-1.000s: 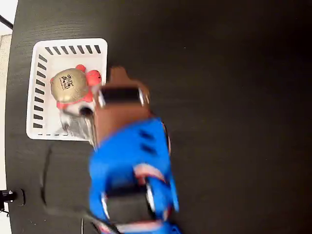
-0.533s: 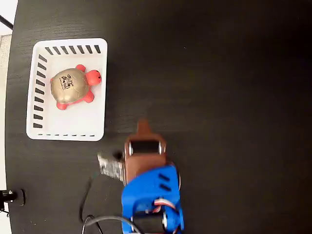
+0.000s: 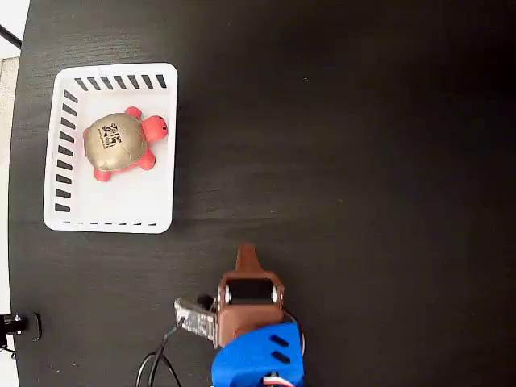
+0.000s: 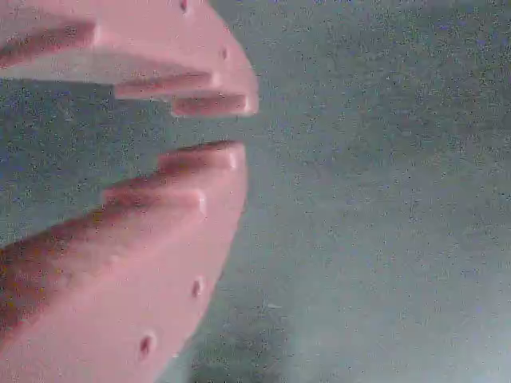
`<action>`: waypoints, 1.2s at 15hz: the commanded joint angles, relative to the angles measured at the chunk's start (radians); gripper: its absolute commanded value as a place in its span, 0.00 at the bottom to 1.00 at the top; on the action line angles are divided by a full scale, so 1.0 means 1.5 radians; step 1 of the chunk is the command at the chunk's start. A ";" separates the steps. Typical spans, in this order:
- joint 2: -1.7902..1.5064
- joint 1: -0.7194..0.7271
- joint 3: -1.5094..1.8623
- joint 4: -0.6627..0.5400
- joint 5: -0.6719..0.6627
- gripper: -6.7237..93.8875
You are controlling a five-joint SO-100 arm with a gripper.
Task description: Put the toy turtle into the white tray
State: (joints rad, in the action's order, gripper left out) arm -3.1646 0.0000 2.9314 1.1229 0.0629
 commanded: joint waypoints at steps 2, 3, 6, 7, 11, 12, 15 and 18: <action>-0.038 -0.004 -0.007 0.079 0.003 0.07; -0.039 -0.005 -0.007 0.079 0.003 0.07; -0.058 0.004 -0.006 0.083 -0.003 0.07; -0.058 0.005 -0.006 0.083 -0.004 0.07; -0.058 0.007 -0.005 0.083 -0.010 0.07; -0.058 0.007 -0.005 0.083 -0.010 0.07; -0.058 0.007 -0.005 0.083 -0.010 0.07; -0.058 0.007 -0.005 0.083 -0.010 0.07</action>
State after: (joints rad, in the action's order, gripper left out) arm -3.2398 0.0000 2.9314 1.2364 0.0353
